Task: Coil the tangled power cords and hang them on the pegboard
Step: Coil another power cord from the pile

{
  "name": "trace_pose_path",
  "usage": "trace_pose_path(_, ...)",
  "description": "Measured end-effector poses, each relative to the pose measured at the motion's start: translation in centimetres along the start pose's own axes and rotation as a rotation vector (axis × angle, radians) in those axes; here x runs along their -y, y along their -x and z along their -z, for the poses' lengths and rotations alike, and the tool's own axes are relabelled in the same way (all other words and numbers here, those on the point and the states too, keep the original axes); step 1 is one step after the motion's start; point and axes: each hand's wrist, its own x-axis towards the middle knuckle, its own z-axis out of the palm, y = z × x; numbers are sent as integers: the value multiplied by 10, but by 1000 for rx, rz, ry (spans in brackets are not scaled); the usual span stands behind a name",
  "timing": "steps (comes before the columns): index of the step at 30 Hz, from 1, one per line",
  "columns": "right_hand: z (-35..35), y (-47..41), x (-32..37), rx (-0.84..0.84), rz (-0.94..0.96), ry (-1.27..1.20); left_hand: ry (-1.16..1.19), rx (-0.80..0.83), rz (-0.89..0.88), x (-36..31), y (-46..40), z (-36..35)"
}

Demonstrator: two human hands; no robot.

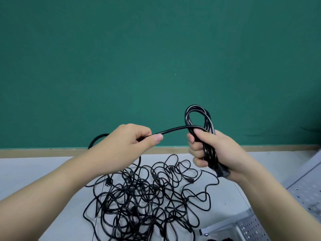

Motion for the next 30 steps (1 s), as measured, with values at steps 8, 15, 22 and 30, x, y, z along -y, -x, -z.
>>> trace_pose_path(8, 4, -13, -11, -191, 12, -116, -48, 43, -36, 8, -6, -13)
trace_pose_path(15, -23, -18, -38, -90, -66, 42, 111, 122, 102, 15, -3, -14)
trace_pose_path(22, -49, -22, -56, -87, 8, 149, 87, 255, 164, 17, 5, -20)
trace_pose_path(30, -64, -16, -48, -138, 186, 140, 150, 230, 60, -7, 12, -21)
